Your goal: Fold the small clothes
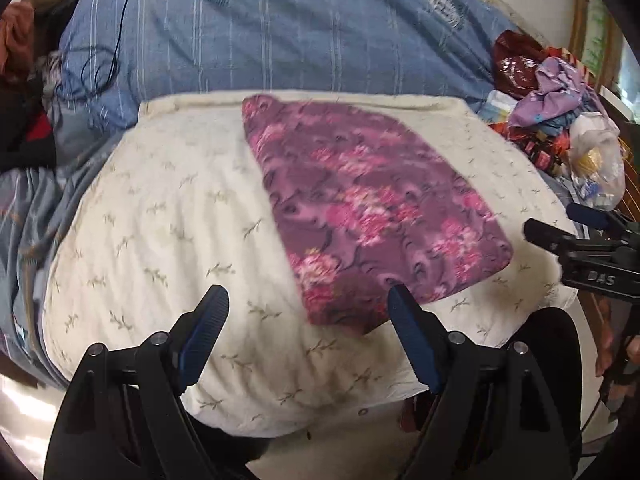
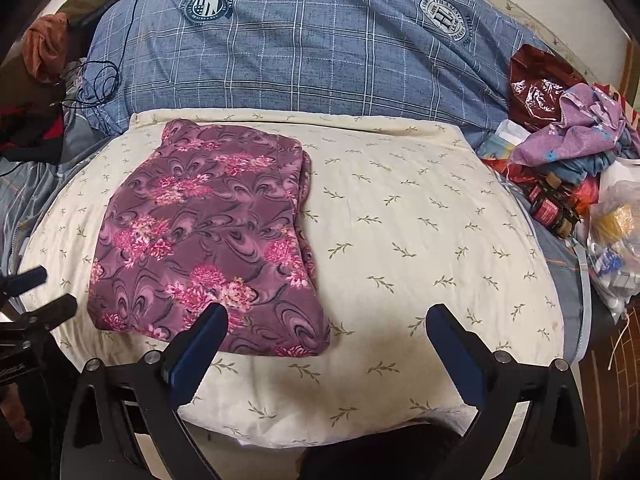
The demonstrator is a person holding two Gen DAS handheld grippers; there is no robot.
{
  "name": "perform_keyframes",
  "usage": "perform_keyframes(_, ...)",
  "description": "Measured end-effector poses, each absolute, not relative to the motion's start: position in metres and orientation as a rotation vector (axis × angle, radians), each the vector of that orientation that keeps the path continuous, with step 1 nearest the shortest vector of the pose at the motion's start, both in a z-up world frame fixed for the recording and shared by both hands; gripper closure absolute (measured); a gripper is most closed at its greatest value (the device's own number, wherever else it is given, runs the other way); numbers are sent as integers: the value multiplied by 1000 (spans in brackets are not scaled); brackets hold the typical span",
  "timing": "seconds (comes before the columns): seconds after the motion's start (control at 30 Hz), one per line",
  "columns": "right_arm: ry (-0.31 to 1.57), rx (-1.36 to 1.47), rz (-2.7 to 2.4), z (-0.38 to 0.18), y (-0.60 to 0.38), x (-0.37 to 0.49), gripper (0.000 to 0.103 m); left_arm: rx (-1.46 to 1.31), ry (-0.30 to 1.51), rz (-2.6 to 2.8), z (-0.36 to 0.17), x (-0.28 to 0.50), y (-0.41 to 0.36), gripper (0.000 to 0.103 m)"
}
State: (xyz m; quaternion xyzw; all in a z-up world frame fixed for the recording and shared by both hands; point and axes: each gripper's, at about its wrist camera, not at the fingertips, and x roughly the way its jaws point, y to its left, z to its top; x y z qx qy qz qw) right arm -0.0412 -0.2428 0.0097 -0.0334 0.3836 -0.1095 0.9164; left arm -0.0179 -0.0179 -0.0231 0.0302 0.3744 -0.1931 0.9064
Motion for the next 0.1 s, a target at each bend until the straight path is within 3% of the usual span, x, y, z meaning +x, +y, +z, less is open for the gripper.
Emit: perform_keyframes(0.1, 785, -73, -230, 11, -244, -41, 3, 85, 761, -398, -20, -20, -23, 21)
